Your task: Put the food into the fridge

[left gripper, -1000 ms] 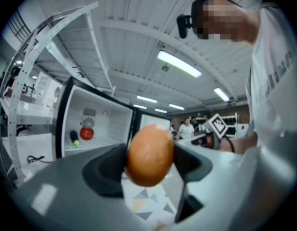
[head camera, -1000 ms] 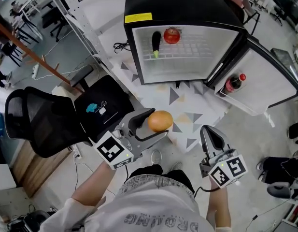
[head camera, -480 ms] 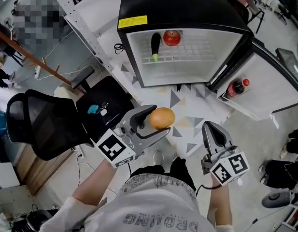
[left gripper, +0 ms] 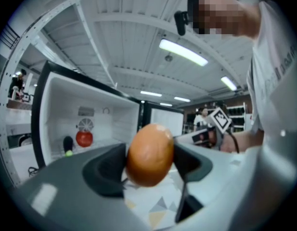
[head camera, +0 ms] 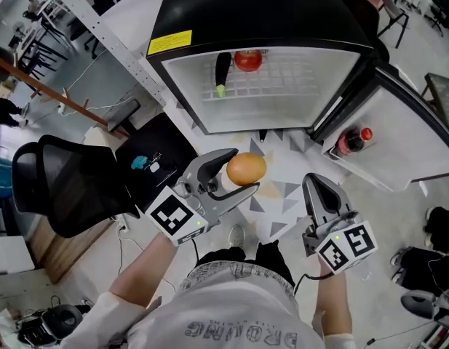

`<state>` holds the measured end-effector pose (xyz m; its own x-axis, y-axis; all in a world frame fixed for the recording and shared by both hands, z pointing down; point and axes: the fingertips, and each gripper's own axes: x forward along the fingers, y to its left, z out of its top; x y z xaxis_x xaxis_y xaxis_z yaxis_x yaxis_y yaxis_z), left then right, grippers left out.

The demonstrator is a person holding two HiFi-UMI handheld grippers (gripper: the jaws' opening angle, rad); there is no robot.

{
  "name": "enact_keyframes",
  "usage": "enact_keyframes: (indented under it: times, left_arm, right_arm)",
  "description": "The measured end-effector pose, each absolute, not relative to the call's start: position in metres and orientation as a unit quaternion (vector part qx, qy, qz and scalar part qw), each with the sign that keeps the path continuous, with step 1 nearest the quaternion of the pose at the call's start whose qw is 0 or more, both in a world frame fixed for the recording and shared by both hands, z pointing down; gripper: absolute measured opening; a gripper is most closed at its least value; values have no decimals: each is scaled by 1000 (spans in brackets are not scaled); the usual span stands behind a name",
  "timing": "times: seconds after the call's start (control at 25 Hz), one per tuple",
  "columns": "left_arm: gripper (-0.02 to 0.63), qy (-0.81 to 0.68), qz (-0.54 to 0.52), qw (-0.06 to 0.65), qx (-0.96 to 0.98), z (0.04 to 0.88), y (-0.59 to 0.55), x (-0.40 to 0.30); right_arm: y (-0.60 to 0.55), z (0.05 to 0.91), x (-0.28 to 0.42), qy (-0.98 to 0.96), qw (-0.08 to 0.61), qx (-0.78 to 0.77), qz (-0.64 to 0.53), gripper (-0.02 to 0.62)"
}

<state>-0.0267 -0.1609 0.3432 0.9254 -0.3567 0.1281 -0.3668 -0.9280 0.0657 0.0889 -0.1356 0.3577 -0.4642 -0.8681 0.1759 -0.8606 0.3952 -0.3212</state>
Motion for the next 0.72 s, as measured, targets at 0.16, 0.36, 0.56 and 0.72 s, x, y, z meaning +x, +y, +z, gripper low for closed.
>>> enact_keyframes:
  times: [0.16,0.36,0.56,0.72]
  left_arm:
    - [311,-189,72,30,979,346,-176,-4]
    - [311,-197,86,14,976,348,-202,21]
    - [311,-210,107,-6,972,345,-229,39]
    - [311,-212,132,-39,968,351,-250,54]
  right_arm:
    - [-151,361,102,842,15,-505,-189,2]
    - [-169,364,116,849,21,-493,-191,2]
    - [-183,366,126,852,29,-487,-192,2]
    - [-194,368,132,853,39,-483,-193,2]
